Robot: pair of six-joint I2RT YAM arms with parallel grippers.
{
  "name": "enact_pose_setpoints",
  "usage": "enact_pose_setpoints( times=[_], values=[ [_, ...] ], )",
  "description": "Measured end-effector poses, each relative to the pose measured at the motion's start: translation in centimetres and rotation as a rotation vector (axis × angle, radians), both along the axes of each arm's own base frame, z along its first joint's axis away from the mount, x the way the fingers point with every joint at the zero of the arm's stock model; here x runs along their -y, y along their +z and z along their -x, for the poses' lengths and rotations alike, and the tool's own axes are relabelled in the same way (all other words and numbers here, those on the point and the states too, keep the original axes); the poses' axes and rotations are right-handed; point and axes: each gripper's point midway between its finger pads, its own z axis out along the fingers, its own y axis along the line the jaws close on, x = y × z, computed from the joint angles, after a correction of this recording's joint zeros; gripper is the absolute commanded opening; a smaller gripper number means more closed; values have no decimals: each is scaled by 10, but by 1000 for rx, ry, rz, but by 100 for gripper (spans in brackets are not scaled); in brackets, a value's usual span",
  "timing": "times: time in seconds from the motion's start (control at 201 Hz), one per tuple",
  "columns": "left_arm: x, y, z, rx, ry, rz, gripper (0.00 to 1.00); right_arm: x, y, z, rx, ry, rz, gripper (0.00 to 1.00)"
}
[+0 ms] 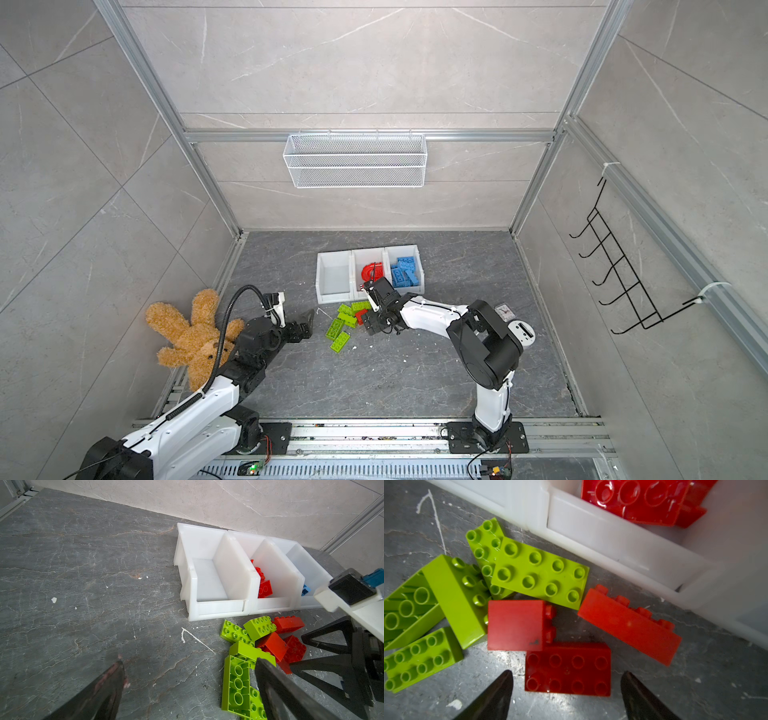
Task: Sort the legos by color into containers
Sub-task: 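Open the right gripper, withdraw, and grasp a red 2x4 brick from the pile, then lift the red 2x4 brick into the middle compartment and release it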
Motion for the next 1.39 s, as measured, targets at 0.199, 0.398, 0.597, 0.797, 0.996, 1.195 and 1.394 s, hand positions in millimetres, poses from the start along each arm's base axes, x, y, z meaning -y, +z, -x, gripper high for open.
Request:
enact_pose_setpoints(
  times=[0.199,0.398,0.597,0.797,0.996,1.195,1.394],
  values=[
    [0,0,0,0,0,0,99,2,-12,-1,-14,1,29,84],
    [0,0,0,-1,0,-1,99,1,-15,-5,-5,-1,42,83],
    [0,-1,0,-2,0,-1,99,1,-15,-8,5,2,53,80],
    [0,-2,0,-7,0,-3,99,1,-15,-8,25,8,77,73],
    [0,-2,0,-7,0,-3,100,1,-14,-8,49,9,103,70],
    [0,-2,0,-7,0,-3,99,4,-3,-3,66,8,90,68],
    [0,-2,0,-7,0,-3,99,2,29,-4,124,5,32,68]
  ],
)
